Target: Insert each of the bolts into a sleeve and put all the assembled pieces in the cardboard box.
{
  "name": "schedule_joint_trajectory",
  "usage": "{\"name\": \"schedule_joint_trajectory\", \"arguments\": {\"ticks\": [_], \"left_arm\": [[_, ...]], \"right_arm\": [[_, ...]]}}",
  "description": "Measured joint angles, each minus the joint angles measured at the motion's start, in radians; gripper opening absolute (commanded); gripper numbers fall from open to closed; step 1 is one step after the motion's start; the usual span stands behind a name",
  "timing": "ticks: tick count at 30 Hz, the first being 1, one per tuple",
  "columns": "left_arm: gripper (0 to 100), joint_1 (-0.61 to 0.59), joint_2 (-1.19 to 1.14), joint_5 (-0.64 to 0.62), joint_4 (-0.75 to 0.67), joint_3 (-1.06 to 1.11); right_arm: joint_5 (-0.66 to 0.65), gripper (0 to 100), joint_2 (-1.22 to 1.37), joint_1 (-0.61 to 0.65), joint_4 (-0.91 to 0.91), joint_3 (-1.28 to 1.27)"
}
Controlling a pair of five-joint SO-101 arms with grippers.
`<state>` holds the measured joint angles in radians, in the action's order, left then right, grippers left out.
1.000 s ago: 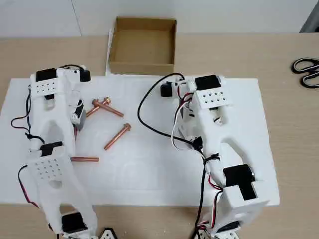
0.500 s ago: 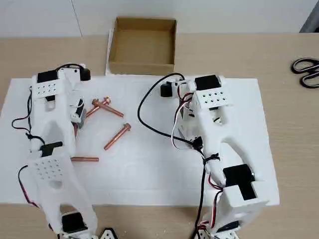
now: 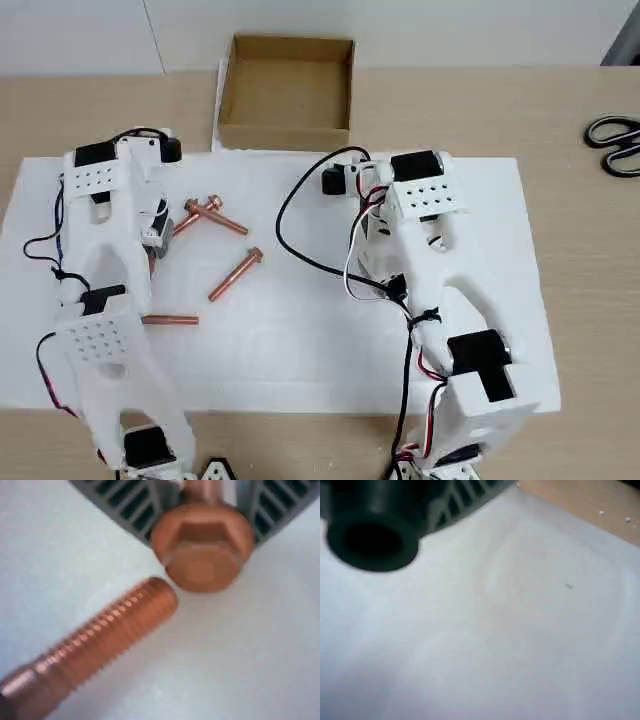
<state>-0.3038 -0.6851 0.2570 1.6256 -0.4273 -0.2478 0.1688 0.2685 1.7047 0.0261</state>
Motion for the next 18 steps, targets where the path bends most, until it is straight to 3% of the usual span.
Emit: {"name": "schedule_joint_trajectory", "arguments": {"ticks": [10,18], "left_arm": [[1,0.005,0.0,0.0,0.005,0.003],[1,-0.009,0.006,-0.006,0.1,-0.138]], "right_arm": [[0.0,0.6,0.0,0.0,0.0,0.0],[0.0,0.4,0.0,0.0,0.002,0.018]]}}
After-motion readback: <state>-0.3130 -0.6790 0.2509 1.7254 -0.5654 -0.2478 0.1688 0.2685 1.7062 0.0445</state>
